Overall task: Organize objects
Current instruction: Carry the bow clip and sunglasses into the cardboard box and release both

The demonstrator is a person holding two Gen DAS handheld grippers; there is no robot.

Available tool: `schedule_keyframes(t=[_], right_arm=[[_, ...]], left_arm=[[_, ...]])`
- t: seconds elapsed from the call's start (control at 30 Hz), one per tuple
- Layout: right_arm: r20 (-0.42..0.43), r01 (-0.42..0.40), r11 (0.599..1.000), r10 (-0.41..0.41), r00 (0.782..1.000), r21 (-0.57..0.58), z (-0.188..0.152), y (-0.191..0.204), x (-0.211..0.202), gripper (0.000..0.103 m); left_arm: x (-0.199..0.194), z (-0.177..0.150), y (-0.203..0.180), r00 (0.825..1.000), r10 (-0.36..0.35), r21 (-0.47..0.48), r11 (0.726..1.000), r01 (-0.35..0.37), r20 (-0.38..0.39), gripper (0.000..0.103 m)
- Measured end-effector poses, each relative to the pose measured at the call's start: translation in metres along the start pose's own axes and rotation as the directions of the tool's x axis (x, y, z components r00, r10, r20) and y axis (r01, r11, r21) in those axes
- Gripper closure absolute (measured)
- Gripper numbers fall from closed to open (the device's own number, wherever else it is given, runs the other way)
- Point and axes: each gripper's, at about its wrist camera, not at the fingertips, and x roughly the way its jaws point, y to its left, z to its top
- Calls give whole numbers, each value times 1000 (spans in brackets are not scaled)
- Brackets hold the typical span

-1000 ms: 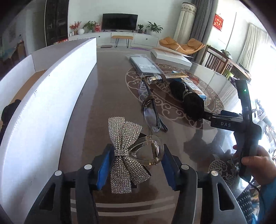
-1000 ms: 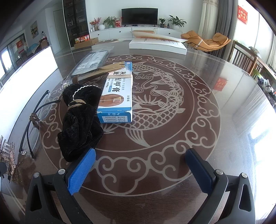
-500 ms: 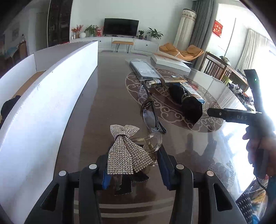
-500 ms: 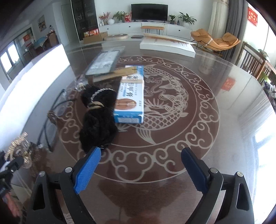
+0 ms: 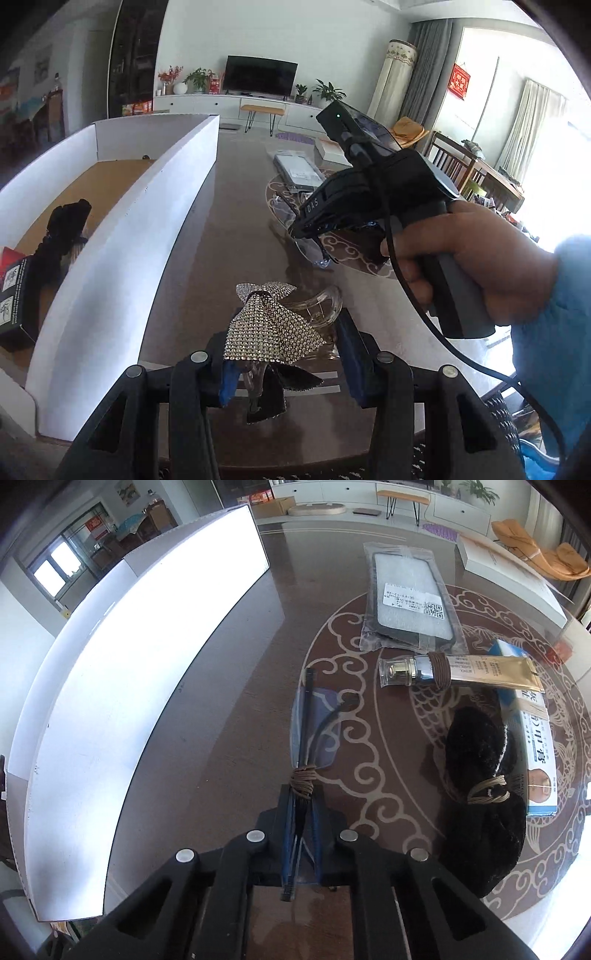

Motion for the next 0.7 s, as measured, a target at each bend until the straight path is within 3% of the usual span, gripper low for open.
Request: schedule_keyframes(t=[0.2, 0.33, 0.4, 0.5, 0.6, 0.7], right_arm=[[114, -85, 996, 85, 990, -5, -9, -1, -65, 96], [187, -207, 976, 216, 958, -64, 5, 36, -118, 96], [196, -268, 956, 287, 938, -116, 15, 69, -133, 96], [166, -351, 919, 380, 910, -180, 20, 124, -134, 96], [127, -392, 895, 423, 897, -214, 20, 171, -117, 96], [40, -468, 864, 482, 875, -185, 19, 202, -85, 94]], left_arm=[[-36, 20, 14, 995, -56, -66, 996, 61, 77, 57], [-69, 45, 46, 988, -37, -133, 990, 57, 149, 57], [-83, 58, 72, 984, 25, -166, 986, 4, 176, 57], [-83, 74, 119, 976, 153, -208, 971, -119, 156, 57], [-69, 77, 163, 962, 263, -223, 944, -242, 70, 57], [-49, 72, 198, 932, 360, -235, 904, -358, -38, 56]])
